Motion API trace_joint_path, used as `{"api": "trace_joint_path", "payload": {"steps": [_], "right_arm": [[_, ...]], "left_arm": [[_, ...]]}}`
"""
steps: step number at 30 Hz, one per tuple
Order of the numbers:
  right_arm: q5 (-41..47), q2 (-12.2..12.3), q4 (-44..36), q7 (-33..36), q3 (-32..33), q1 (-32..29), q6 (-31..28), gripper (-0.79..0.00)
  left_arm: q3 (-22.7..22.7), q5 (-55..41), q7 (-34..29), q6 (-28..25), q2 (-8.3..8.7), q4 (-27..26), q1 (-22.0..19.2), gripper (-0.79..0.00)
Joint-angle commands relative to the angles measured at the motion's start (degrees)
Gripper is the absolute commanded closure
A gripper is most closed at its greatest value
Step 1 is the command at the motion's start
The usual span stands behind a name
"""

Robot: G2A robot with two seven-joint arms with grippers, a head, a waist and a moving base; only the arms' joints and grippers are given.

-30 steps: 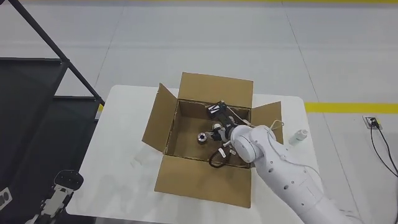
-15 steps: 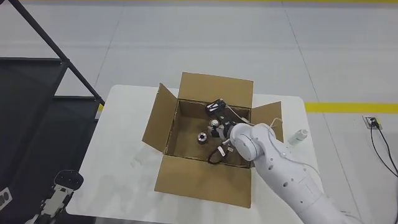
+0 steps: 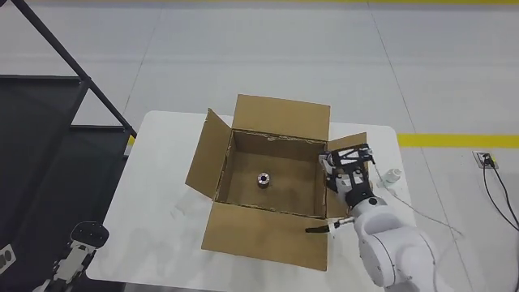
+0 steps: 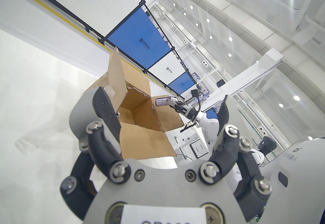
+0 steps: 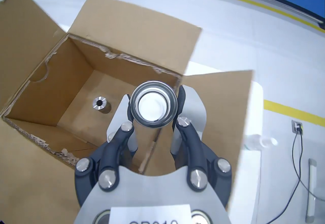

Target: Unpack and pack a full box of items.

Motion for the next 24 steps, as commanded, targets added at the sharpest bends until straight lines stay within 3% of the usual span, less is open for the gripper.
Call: {"api": "trace_joint_path", "payload": {"steps": [1,7,10,20,24], "right_arm": [[1.43,0.32,-2.60,-1.78,4.91,-5.51,0.21,0.000],[6.21,0.66,-2.38,0.23,11.76,-10.81,-1.50,0.000],[8.80,0.78,-0.07,1.79,12.60,-10.52,-4.98,0.000],[15.58,0.88,6.27,2.35,15.61,-9.11,-8.77,0.000],[17.50,0.98,7.95,1.29,18.91,-9.83,-7.11,0.000]], "left_arm": [[0.00,0.00,0.00,0.00,0.00,0.00,0.00,-0.785],[0.00,0.00,0.00,0.00,0.00,0.00,0.00,-0.785],[0.00,0.00,0.00,0.00,0.00,0.00,0.00,-0.785],[0.00,0.00,0.00,0.00,0.00,0.00,0.00,-0.785],[0.00,0.00,0.00,0.00,0.00,0.00,0.00,-0.785]]}}
